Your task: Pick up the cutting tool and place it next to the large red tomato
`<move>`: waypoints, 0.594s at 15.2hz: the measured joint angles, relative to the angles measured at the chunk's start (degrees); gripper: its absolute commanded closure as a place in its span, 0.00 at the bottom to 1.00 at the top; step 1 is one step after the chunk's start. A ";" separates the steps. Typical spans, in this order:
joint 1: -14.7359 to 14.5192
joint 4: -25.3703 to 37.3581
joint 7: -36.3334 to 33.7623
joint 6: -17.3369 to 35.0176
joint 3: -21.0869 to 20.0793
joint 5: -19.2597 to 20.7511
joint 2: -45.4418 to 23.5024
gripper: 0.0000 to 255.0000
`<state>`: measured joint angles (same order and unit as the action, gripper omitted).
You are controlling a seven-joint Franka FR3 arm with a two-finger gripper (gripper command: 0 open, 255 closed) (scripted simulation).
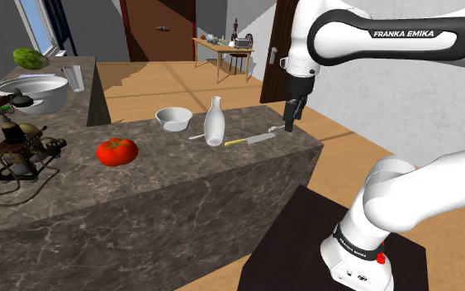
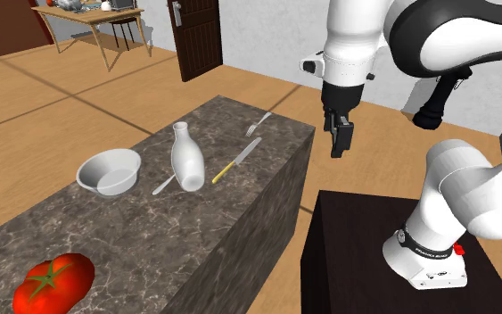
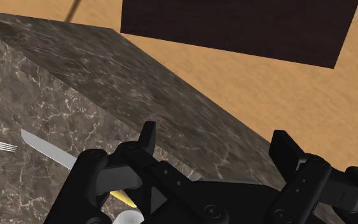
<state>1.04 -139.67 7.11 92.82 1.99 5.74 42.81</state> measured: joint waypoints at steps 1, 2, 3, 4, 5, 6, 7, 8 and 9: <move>0.00 0.00 0.00 0.00 0.00 0.00 0.00 0.00; 0.02 -0.29 1.13 0.68 0.70 0.48 -0.29 0.00; 0.07 -0.82 2.99 1.60 1.80 1.23 -0.51 0.00; -0.02 -1.45 4.89 3.18 2.87 1.92 -1.32 0.00; 0.05 -1.87 7.25 4.53 4.30 2.85 -2.00 0.00; 0.00 -2.13 9.53 5.88 5.56 3.64 -2.84 0.00; 0.02 -2.66 11.95 7.55 7.02 4.51 -3.72 0.00; -0.11 -2.68 14.24 9.14 8.30 5.19 -5.04 0.00; -0.27 -2.38 16.54 10.75 9.62 5.80 -6.68 0.00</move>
<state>0.78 -142.05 23.65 103.57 11.61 11.53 36.13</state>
